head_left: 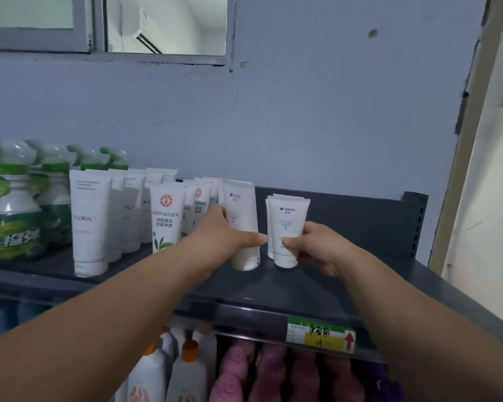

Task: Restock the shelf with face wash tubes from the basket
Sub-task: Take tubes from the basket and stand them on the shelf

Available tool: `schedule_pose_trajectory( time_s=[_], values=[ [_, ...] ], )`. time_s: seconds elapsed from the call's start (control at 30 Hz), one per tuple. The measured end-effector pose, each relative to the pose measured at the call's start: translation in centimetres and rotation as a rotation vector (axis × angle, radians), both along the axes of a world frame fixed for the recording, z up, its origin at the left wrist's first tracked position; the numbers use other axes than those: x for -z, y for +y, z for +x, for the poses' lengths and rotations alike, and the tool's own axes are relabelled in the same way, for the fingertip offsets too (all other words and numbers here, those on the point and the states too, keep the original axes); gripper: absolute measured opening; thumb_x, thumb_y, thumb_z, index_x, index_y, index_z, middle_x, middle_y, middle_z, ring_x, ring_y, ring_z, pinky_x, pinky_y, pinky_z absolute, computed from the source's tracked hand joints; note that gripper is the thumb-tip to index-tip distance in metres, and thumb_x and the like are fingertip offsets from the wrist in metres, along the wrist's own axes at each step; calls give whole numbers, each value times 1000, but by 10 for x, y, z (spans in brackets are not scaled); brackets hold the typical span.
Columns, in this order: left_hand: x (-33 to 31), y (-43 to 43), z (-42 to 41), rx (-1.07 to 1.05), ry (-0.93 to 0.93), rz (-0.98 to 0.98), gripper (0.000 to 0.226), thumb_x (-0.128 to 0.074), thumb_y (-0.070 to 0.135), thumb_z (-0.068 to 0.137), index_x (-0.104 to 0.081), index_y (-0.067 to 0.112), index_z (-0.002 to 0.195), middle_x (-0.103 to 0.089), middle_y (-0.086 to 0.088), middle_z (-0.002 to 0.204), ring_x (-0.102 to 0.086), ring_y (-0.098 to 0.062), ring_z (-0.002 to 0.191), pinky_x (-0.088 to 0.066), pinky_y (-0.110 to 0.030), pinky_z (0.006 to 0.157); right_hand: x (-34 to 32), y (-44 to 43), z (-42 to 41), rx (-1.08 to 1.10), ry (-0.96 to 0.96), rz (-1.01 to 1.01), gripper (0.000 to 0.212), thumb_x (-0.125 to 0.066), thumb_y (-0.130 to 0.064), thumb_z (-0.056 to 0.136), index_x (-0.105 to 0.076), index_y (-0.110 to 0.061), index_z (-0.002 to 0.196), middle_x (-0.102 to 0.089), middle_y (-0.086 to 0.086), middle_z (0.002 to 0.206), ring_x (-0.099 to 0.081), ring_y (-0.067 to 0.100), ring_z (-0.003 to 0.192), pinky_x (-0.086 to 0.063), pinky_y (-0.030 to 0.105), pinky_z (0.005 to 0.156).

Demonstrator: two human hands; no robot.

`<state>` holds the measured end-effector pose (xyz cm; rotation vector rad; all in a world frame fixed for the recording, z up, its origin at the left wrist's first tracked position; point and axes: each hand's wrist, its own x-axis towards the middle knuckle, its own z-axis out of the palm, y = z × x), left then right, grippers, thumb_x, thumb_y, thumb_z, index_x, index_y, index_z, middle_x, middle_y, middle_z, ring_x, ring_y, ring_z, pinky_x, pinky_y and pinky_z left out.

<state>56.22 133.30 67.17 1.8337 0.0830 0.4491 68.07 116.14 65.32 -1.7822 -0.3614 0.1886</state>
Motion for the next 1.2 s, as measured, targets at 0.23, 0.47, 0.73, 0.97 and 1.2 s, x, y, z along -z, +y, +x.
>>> schedule_pose_trajectory(
  time_s=[0.23, 0.47, 0.73, 0.97, 1.2],
  values=[
    [15, -18, 31, -67, 21, 283, 84, -89, 50, 38, -53, 21, 109, -67, 10, 97, -64, -6, 88, -55, -31, 75, 18, -3, 12, -16, 72, -46, 39, -62, 7, 84, -63, -13, 117, -73, 1, 104, -69, 15, 90, -51, 21, 62],
    [33, -33, 65, -39, -12, 313, 120, -77, 78, 14, -54, 17, 115, -68, 9, 101, -66, -9, 93, -57, -35, 81, 12, -21, 20, 27, 128, -122, 46, -45, 13, 85, -58, -17, 117, -64, 7, 103, -61, 16, 83, -53, 25, 64],
    [36, -40, 54, -60, 144, 303, 94, -91, 40, 51, -32, 13, 118, -55, 0, 114, -55, -18, 106, -48, -41, 94, 12, -36, 18, 71, 181, -88, 44, -47, 16, 86, -53, -16, 116, -60, 9, 97, -62, 23, 90, -56, 30, 76],
    [23, -11, 37, -55, 195, 337, 100, -89, 41, 56, -26, 19, 131, -49, -4, 125, -51, -22, 110, -44, -38, 94, -13, -32, 12, 461, -114, -5, 27, -43, 4, 87, -62, -6, 103, -60, 9, 87, -58, 24, 67, -50, 35, 62],
    [18, 11, -6, -80, 80, 373, 102, -81, 49, 64, -21, 25, 143, -44, -3, 141, -49, -23, 123, -44, -45, 102, -44, 7, -55, 535, -839, -263, 37, -46, -21, 96, -51, -15, 132, -45, 4, 138, -48, 21, 123, -39, 28, 99]
  ],
)
